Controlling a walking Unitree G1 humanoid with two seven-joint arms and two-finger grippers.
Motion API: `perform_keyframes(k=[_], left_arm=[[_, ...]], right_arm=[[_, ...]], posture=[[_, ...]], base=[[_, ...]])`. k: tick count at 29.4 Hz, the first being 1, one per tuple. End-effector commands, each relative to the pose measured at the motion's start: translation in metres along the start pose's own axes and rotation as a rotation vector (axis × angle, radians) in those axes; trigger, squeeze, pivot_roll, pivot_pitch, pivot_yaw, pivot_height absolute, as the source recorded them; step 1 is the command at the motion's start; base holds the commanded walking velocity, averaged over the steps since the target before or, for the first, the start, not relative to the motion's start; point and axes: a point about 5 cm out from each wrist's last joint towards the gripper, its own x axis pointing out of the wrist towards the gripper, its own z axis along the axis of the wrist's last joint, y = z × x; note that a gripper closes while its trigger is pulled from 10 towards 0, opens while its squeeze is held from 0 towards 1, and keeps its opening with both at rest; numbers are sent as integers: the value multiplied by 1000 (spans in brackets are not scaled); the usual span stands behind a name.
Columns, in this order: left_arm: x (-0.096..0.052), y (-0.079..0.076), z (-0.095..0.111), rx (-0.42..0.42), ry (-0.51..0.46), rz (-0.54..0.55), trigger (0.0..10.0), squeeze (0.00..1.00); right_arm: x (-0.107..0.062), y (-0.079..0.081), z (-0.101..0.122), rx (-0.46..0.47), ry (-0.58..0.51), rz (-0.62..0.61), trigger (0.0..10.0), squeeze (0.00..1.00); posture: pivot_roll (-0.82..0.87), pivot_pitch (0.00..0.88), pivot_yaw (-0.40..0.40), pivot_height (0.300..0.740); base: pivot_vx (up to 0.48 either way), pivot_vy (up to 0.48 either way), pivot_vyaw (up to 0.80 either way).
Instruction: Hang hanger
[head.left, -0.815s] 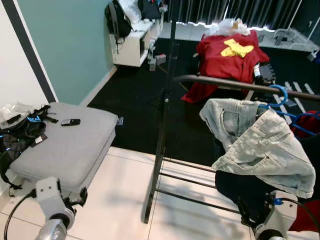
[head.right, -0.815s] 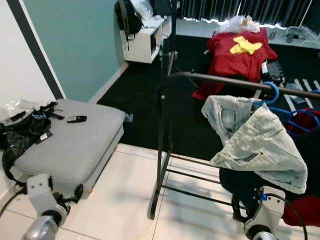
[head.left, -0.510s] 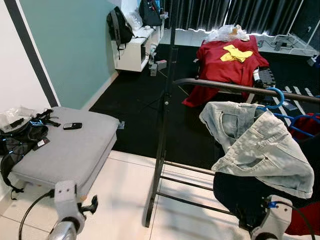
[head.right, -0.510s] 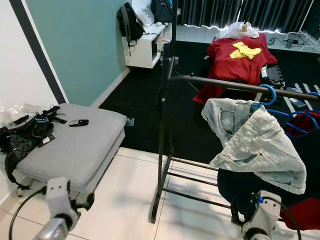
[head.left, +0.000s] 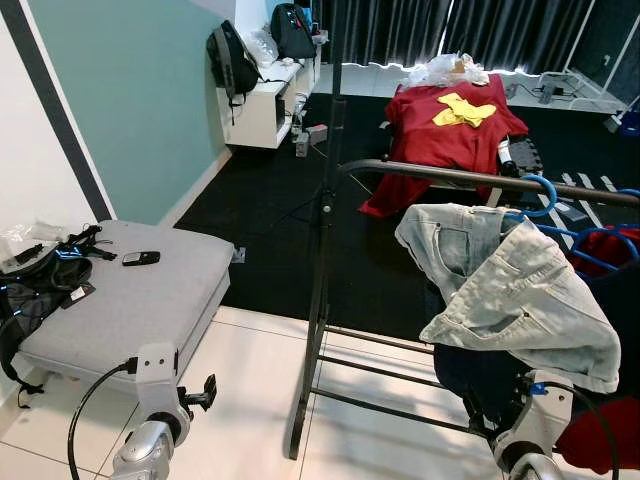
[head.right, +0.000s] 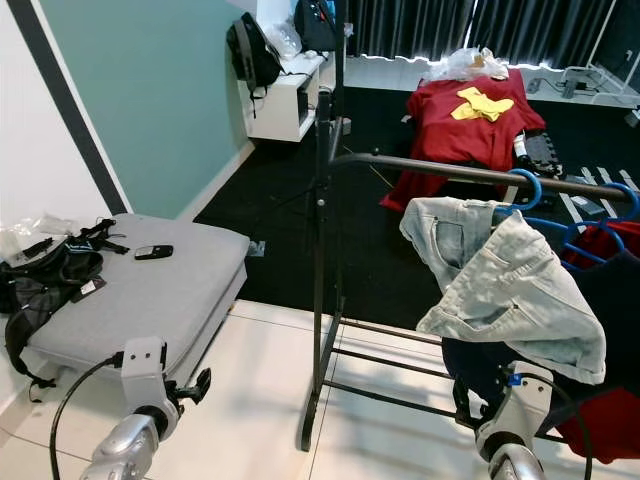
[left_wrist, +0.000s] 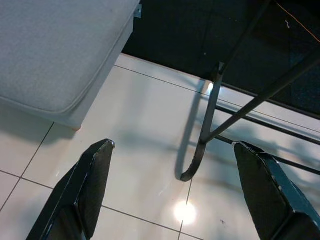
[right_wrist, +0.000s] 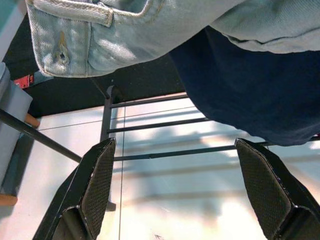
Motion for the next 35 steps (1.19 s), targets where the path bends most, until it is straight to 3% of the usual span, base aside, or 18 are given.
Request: perform_keyframes(k=[1,11,20,27,35], left_arm=[[-2,3,-3,-5,-2,9,10000,0],[-6,1,2,-12,-60,11,10000,0],[-16,1,4,12,-89,3,10000,0],[-18,1,10,98,-106,3,10000,0],[-21,10,9,96,-78,31,10000,0]], right_arm=[[-2,-7,-2,13,0,-11,10000,0],[-3,-24,-10,33,30,-16,10000,0],[-12,-24,-15,38,25,0,10000,0],[-12,-25,-18,-6,46,-1,10000,0],[-13,-26,-25,-10,75,28,10000,0]], posture=[[12,0,-43,740],[57,4,-67,740],[61,24,-51,740],[91,41,-62,740],[97,42,-65,740]], base=[[0,0,0],[0,0,0],[0,0,0],[0,0,0],[0,0,0]])
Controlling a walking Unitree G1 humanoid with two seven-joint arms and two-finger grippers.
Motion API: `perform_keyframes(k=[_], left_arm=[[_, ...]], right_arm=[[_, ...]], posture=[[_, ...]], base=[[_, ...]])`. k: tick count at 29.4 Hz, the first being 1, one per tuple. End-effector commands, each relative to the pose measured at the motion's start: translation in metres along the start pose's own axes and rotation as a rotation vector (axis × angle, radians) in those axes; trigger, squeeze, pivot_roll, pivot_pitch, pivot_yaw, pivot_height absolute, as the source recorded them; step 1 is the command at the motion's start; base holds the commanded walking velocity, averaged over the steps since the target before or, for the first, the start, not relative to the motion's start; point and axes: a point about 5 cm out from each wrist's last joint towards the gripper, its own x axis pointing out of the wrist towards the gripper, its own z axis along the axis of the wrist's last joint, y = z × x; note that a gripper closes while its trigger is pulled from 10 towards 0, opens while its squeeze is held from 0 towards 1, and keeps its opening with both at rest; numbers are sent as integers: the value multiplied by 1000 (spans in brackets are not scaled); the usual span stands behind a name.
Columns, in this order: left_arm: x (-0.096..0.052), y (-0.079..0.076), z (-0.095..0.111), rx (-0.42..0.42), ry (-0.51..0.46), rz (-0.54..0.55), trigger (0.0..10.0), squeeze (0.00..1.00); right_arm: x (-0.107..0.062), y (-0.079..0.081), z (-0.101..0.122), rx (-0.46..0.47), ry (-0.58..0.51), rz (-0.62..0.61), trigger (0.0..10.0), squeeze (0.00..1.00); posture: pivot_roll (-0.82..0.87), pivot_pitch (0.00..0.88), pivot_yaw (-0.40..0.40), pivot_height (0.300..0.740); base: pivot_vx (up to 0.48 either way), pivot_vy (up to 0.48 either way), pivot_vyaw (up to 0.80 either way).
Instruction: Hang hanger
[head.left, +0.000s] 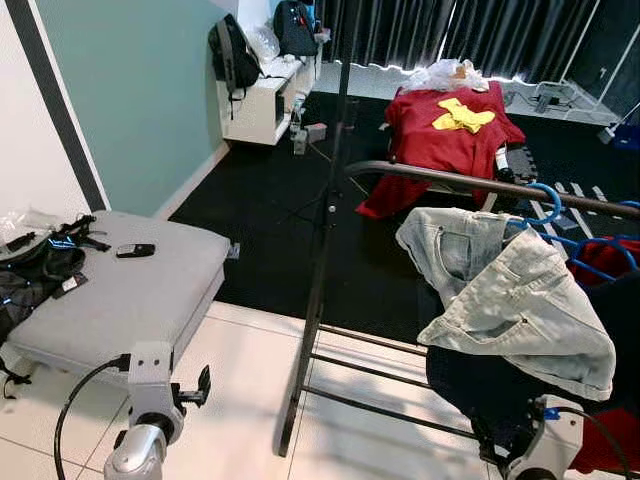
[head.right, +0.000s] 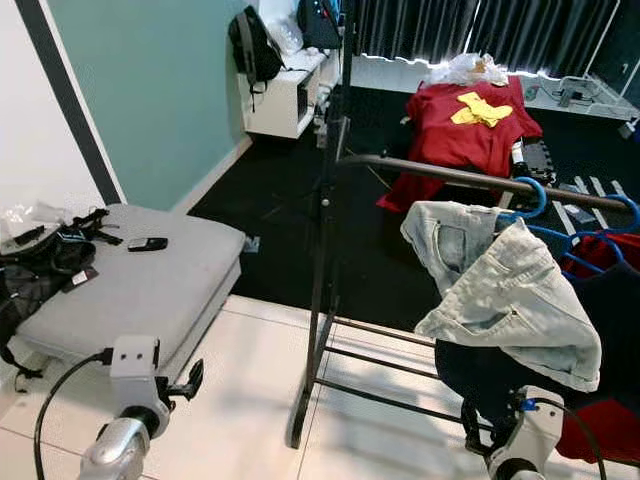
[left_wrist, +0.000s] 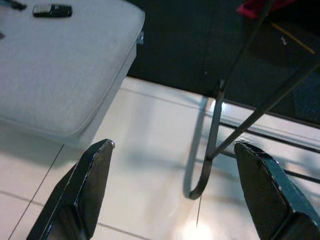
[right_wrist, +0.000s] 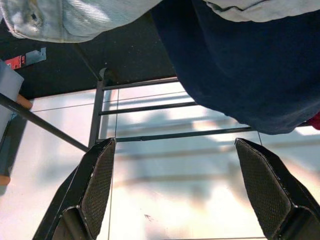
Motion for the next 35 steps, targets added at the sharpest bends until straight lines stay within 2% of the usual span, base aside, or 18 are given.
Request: perform_keyframes(k=[1,7,15,26,35], left_arm=[[-2,6,-2,6,24,11,10000,0],[1,1,-9,-53,85,-48,10000,0],[-4,-1,-13,-38,103,-106,10000,0],[-9,4,-14,-37,108,-119,10000,0],[-10,1,-14,-33,106,-130,10000,0]], right_arm=[[-3,-4,-4,-10,14,2,10000,0],[-5,-5,-13,24,27,19,10000,0],[-6,-7,-18,23,41,25,10000,0],[-9,-8,-21,27,39,44,10000,0],[-10,-10,-18,24,25,51,10000,0]], posture=[[97,42,-65,740],[74,39,-42,740],[66,47,-31,740],[76,80,-34,740],[74,93,-42,740]], base=[[0,0,0],[0,0,0],[0,0,0],[0,0,0],[0,0,0]])
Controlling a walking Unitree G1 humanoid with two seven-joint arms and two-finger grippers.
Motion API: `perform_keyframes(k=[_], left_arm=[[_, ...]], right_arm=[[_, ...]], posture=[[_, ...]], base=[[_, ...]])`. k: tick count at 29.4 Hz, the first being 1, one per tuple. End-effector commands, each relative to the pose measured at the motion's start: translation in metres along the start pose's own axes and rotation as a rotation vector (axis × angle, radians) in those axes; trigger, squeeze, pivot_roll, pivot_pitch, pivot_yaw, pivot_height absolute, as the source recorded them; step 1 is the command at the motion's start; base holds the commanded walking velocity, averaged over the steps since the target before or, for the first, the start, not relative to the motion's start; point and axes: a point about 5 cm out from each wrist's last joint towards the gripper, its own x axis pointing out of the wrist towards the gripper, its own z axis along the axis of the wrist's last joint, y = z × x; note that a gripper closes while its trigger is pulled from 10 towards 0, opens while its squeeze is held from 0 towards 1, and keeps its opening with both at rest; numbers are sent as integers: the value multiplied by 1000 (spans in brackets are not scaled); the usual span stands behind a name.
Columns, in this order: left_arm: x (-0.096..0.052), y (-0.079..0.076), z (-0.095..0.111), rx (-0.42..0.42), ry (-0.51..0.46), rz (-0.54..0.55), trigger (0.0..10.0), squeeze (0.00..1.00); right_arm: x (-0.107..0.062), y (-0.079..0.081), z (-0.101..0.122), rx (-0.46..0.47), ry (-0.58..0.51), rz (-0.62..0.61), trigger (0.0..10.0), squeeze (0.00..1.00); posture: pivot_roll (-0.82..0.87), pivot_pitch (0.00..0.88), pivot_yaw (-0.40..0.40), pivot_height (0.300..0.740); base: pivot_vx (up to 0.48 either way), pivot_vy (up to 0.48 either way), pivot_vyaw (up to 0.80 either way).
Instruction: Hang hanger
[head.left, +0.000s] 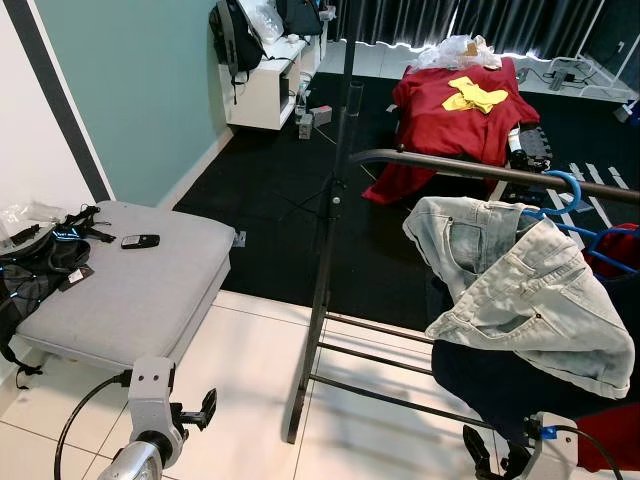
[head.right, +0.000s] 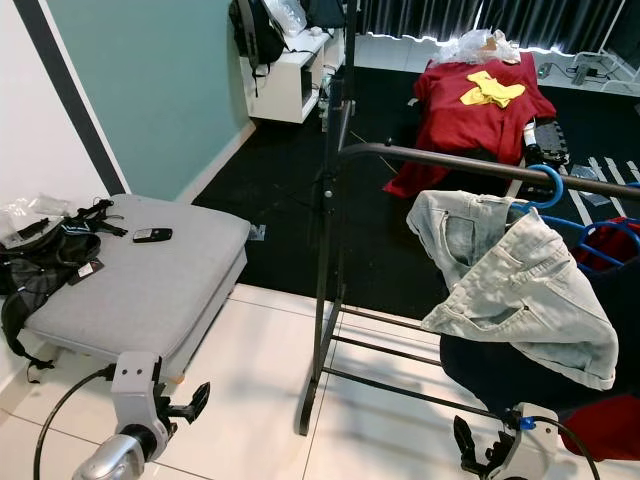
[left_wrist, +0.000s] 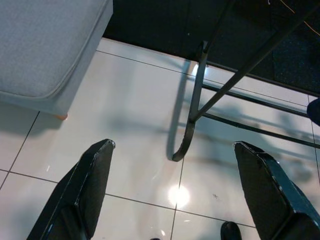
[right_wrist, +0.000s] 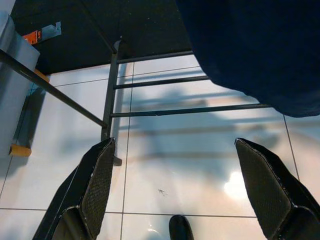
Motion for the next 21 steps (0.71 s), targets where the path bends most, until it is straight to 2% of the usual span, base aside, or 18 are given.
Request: perform_keyframes(k=[1,10,21], left_arm=[[-2,2,-2,12,16,-5,10000,0],[0,-1,-1,9,16,-7,10000,0],[2,4,0,12,28,-8,10000,0]], right_arm=[[-3,-5,2,11,-17,-15,10000,0],[-2,-7,6,7,-23,-12,10000,0],[2,1,8,0,-41,0,10000,0]], posture=[[74,93,-42,740],[52,101,-49,740],[29,100,-10,740]], base=[[0,0,0],[0,0,0],[0,0,0]])
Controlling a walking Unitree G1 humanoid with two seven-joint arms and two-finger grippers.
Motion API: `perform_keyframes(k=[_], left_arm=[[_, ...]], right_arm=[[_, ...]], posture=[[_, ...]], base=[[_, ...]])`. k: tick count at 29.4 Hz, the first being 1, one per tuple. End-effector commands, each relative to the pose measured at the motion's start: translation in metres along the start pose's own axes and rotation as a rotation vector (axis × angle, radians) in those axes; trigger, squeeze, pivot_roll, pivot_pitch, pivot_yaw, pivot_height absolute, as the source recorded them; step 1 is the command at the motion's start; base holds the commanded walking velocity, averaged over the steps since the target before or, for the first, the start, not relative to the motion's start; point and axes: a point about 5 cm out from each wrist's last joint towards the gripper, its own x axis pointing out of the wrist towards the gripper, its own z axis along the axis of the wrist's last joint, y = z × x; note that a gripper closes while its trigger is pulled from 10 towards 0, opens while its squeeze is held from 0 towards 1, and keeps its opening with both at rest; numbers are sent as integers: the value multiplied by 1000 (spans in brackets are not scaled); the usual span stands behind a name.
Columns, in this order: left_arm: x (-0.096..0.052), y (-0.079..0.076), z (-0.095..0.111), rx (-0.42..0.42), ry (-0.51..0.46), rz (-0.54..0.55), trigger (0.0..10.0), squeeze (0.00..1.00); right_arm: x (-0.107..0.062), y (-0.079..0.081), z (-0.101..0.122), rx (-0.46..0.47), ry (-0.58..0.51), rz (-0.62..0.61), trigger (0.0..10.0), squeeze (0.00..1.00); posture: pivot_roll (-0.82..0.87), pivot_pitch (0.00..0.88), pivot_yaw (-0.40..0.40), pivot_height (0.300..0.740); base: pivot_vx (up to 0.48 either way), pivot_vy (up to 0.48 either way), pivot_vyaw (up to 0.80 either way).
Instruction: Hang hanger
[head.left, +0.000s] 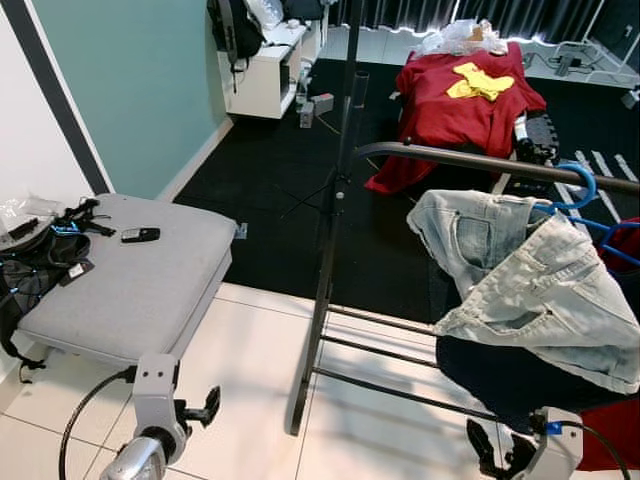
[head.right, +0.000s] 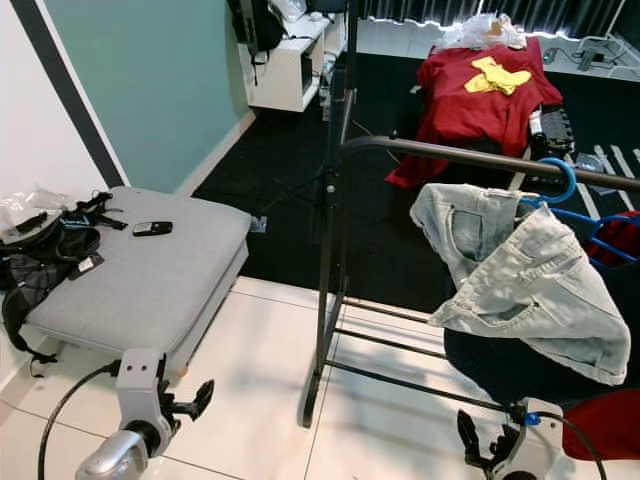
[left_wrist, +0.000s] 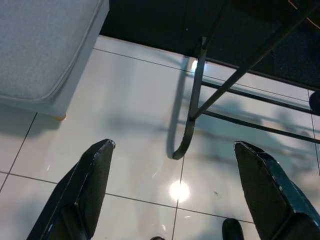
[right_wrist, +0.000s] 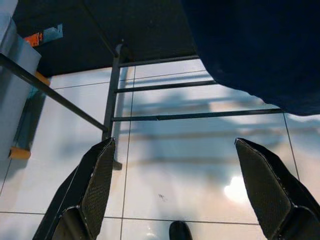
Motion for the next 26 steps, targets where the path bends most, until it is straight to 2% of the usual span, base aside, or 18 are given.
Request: perform_keyframes(k=[1,22,25,26], left_arm=[[-3,10,-5,6,37,16,10000,0],[-3,17,1,0,23,53,10000,0],[-2,17,3,23,17,53,10000,0],[-1,17,6,69,12,45,10000,0]], right_arm=[[-1,2,-2,14,-3,-5,10000,0],[3,16,-1,1,-13,14,10000,0],[4,16,-1,2,-11,9,10000,0],[4,15,-2,11,-10,-8,10000,0]], posture=[[28,98,-2,740],[76,82,7,740],[85,76,7,740],[99,71,6,740]], base=[[0,0,0],[0,0,0],[0,0,0],[0,0,0]])
